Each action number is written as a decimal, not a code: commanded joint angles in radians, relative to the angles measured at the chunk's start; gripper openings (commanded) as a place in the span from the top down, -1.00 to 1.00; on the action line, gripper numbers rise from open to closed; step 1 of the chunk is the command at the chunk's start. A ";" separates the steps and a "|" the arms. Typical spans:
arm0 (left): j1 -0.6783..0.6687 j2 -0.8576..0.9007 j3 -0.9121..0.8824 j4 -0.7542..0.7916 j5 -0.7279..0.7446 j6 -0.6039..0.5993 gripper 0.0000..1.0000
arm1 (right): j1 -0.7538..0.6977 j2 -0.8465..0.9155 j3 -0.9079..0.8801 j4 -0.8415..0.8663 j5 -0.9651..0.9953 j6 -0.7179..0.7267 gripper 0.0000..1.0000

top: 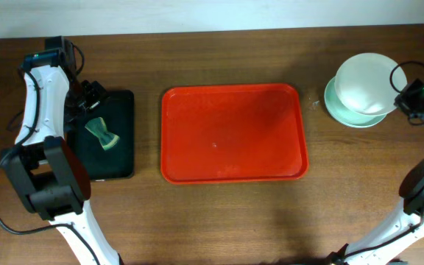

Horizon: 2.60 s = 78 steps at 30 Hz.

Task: Clean dirty plates on tray and stack at the side

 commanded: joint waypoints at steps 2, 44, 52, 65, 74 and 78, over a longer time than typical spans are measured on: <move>-0.002 -0.017 0.012 -0.002 0.008 0.012 -0.98 | 0.013 -0.026 -0.087 0.080 -0.026 -0.007 0.85; -0.002 -0.017 0.012 -0.002 0.007 0.012 -0.98 | 0.241 -1.195 -0.418 -0.570 0.122 0.037 -0.97; -0.002 -0.017 0.012 -0.002 0.008 0.012 -0.98 | 0.451 -1.517 -0.752 -0.258 0.044 0.038 -0.97; -0.002 -0.017 0.012 -0.002 0.008 0.012 -0.98 | 0.600 -1.976 -1.138 0.113 0.068 0.038 -0.97; -0.002 -0.017 0.012 -0.002 0.008 0.012 -0.98 | 0.600 -2.094 -1.467 0.501 0.116 0.038 -0.97; -0.002 -0.017 0.012 -0.002 0.008 0.012 -0.98 | 0.601 -2.094 -1.567 0.617 0.188 0.038 -0.97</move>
